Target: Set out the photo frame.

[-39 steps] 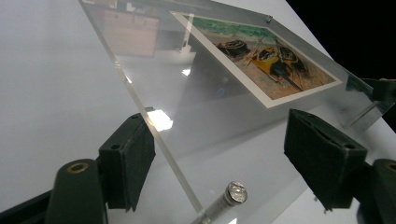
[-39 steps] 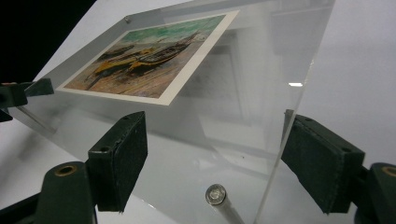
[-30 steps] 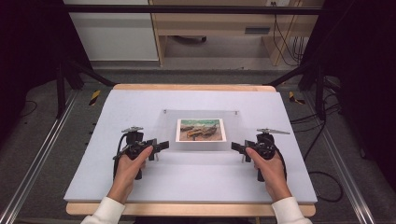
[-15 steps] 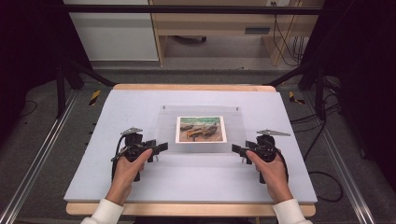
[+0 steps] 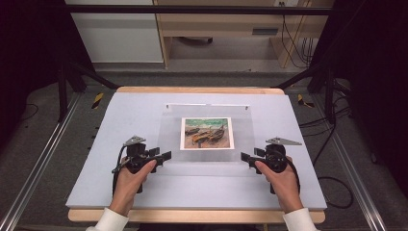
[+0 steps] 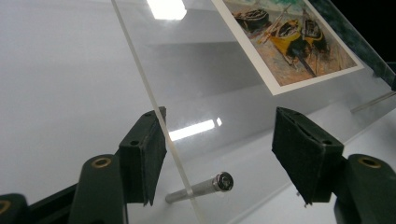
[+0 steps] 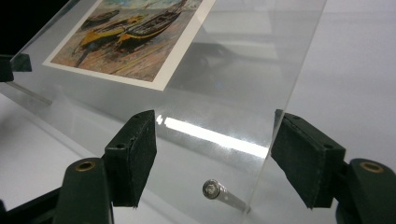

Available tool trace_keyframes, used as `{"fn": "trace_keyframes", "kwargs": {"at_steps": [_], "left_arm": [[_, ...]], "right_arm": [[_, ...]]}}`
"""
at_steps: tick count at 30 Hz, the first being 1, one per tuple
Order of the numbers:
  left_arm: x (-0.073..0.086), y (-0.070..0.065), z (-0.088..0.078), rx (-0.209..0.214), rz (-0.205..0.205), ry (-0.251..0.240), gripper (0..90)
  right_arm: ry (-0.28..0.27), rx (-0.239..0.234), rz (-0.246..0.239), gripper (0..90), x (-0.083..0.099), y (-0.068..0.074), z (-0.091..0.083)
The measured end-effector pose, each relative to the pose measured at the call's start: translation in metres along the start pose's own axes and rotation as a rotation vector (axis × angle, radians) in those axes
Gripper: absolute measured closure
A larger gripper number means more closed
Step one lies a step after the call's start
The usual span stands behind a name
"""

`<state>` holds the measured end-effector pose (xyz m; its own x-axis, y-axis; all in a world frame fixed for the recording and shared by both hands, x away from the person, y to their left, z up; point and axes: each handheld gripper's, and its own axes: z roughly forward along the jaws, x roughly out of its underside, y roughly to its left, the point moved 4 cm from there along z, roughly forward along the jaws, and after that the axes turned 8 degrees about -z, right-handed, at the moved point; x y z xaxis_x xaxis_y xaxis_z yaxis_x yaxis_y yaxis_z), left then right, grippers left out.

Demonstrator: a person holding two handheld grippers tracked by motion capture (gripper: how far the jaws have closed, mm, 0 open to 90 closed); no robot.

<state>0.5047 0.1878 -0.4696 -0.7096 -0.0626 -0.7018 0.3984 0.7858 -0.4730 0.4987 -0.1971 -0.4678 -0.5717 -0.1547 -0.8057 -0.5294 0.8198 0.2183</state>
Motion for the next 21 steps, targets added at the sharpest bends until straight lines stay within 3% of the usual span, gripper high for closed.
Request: {"fn": "trace_keyframes", "kwargs": {"at_steps": [21], "left_arm": [[0.010,-0.006,-0.011,-0.026,0.024,-0.003,39.9]], "right_arm": [[-0.008,0.025,-0.058,37.5,0.008,0.008,-0.012]]}}
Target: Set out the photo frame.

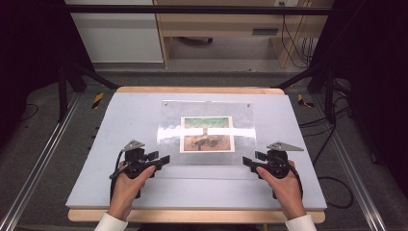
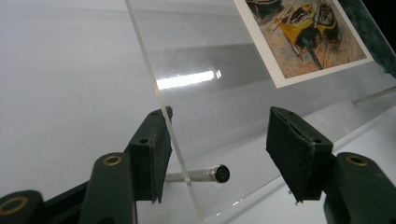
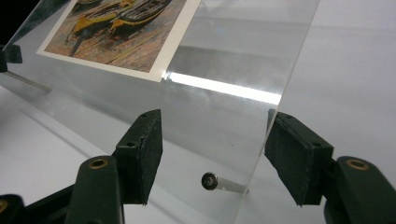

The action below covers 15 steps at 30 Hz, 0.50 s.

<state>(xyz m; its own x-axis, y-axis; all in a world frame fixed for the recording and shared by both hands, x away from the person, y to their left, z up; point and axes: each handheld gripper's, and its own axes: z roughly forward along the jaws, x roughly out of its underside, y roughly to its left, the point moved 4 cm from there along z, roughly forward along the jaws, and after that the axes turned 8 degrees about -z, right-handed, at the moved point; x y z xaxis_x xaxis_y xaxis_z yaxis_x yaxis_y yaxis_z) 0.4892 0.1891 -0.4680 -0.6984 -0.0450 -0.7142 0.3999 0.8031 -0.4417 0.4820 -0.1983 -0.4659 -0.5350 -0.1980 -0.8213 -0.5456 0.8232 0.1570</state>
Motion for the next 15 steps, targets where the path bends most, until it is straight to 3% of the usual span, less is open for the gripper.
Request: {"fn": "trace_keyframes", "kwargs": {"at_steps": [15], "left_arm": [[0.0085,-0.0043,-0.0083,-0.019,0.032,-0.001,44.9]], "right_arm": [[0.006,0.038,-0.065,42.5,0.0075,0.0083,-0.0100]]}}
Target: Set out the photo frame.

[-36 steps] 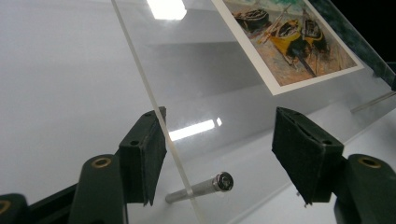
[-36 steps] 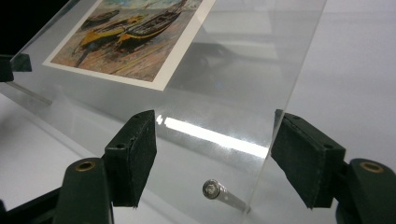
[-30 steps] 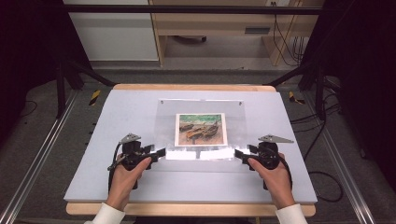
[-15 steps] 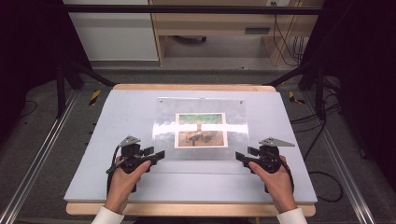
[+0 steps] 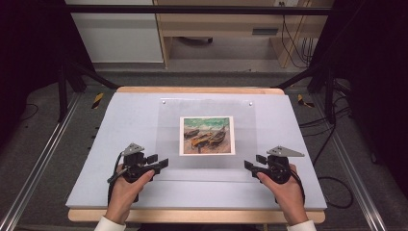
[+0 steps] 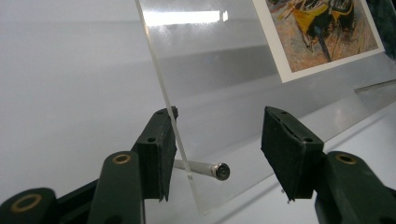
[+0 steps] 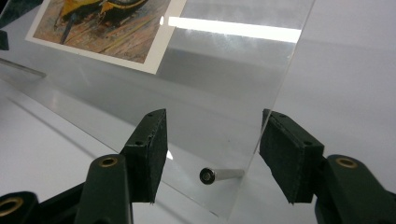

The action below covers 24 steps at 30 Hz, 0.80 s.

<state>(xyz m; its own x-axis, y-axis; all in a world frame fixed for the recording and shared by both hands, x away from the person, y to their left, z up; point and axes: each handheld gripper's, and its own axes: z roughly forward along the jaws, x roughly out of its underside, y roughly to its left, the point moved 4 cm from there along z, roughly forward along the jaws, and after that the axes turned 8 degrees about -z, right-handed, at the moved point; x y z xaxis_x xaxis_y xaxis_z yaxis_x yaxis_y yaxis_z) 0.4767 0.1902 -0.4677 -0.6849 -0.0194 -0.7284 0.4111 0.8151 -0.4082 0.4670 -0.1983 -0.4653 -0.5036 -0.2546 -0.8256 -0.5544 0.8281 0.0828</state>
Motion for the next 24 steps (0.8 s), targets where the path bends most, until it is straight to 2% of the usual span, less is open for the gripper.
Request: {"fn": "trace_keyframes", "kwargs": {"at_steps": [9,24], "left_arm": [[0.0057,-0.0007,-0.0050,-0.002,0.012,0.001,48.9],[0.0087,-0.0035,-0.0074,-0.025,0.036,0.016,50.1]], "right_arm": [[0.005,0.020,-0.018,46.7,0.0040,0.0044,-0.0054],[0.012,0.040,-0.048,49.2,0.0082,0.0081,-0.0094]]}}
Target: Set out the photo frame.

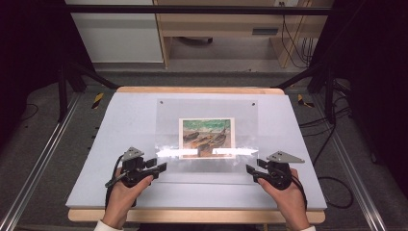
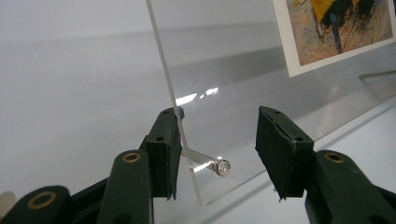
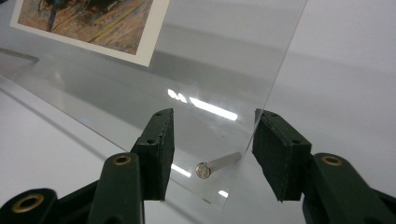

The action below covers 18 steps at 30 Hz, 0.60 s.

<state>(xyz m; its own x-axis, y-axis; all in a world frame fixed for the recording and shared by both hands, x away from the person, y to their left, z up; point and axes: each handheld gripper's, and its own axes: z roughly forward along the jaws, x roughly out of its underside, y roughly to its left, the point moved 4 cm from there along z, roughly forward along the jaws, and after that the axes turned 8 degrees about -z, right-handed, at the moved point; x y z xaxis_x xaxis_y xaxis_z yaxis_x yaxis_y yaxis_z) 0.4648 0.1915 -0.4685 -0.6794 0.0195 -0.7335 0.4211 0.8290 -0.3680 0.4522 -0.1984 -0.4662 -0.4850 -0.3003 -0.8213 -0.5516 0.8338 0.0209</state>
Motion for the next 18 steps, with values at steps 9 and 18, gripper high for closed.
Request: {"fn": "trace_keyframes", "kwargs": {"at_steps": [9,18], "left_arm": [[0.0036,-0.0015,-0.0012,-0.006,0.003,0.004,51.2],[0.0065,-0.0021,-0.0033,-0.012,0.000,0.008,53.6]], "right_arm": [[0.008,0.008,-0.005,52.3,0.0027,0.0025,-0.0032],[0.008,0.014,-0.009,55.9,0.0058,0.0037,-0.0060]]}}
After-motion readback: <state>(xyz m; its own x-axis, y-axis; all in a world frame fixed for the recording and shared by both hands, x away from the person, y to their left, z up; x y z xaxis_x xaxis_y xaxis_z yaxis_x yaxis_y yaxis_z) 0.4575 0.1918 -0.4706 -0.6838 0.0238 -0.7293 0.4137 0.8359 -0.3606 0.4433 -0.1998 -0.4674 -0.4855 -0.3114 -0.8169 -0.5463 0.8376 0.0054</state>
